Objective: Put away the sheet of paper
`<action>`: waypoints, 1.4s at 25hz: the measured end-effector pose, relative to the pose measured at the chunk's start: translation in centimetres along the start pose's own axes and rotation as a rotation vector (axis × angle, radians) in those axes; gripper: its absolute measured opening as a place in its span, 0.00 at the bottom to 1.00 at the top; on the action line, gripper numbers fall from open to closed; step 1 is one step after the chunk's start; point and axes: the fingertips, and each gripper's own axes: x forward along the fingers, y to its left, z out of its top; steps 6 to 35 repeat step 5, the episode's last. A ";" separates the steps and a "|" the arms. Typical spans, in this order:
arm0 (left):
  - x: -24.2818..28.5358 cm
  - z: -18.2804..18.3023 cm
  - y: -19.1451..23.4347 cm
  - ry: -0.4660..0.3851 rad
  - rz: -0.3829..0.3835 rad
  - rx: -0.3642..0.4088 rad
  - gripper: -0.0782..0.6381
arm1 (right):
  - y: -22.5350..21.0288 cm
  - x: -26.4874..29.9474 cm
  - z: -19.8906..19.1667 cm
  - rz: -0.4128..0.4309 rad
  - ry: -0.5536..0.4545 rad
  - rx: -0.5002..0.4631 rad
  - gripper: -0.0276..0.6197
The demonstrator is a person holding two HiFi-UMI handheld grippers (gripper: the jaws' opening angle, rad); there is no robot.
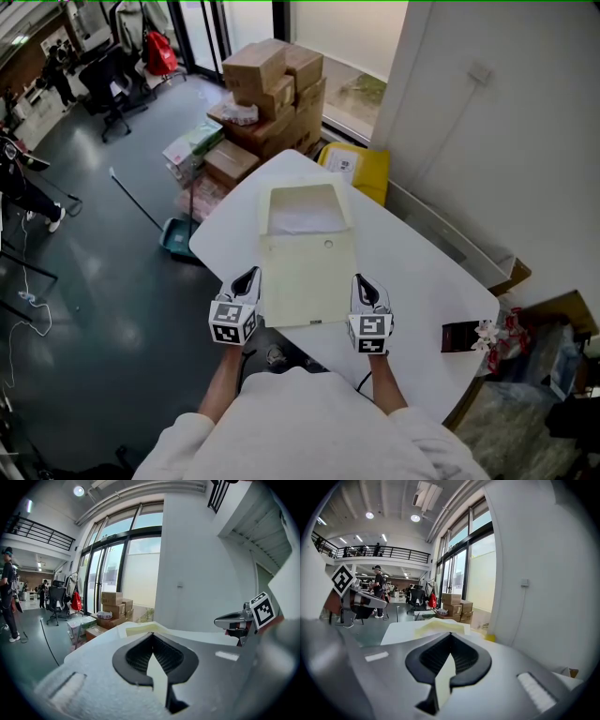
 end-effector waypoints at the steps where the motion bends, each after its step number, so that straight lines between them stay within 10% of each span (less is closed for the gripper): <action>1: 0.1 -0.1 -0.1 0.002 -0.001 0.000 0.12 | 0.0 0.0 -0.1 0.000 0.002 0.000 0.04; 35: 0.5 -0.1 -0.2 0.003 -0.001 0.001 0.12 | 0.0 0.4 -0.1 0.003 0.004 -0.003 0.04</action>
